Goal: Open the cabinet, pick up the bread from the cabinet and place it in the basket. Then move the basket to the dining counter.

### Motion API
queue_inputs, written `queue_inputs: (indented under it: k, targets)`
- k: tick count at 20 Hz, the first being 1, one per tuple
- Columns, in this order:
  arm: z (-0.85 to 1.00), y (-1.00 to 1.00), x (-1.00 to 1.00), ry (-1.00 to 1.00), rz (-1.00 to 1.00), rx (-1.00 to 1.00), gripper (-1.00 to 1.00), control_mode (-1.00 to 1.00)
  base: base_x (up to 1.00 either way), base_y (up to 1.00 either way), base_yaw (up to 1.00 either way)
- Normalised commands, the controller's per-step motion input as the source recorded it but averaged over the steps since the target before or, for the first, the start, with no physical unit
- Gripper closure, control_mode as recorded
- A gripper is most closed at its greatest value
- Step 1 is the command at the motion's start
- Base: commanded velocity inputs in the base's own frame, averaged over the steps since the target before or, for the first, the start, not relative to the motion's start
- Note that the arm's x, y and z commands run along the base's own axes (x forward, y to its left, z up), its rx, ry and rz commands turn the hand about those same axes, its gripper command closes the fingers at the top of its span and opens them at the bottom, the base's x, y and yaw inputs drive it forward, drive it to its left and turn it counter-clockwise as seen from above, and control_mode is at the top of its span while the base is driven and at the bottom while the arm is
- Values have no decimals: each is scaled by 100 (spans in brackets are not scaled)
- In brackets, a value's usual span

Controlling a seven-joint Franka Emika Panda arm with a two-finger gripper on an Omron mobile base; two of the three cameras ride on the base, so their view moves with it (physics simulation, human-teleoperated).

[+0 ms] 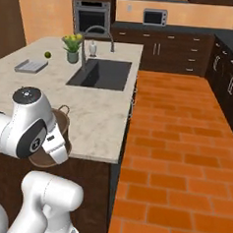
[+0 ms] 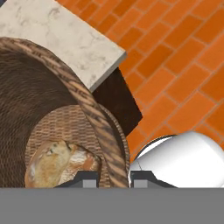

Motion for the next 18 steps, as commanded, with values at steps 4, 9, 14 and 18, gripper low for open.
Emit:
queue_inputs:
  k: [4, 9, 14, 18]
  targets:
    - [0, 0, 0, 0, 0, 0, 100, 100, 9, 100, 7]
    - [0, 0, 0, 0, 0, 0, 100, 100, 17, 100, 7]
    - [0, 0, 0, 0, 0, 0, 100, 100, 48, 100, 4]
    - [0, 0, 0, 0, 0, 0, 100, 100, 77, 100, 0]
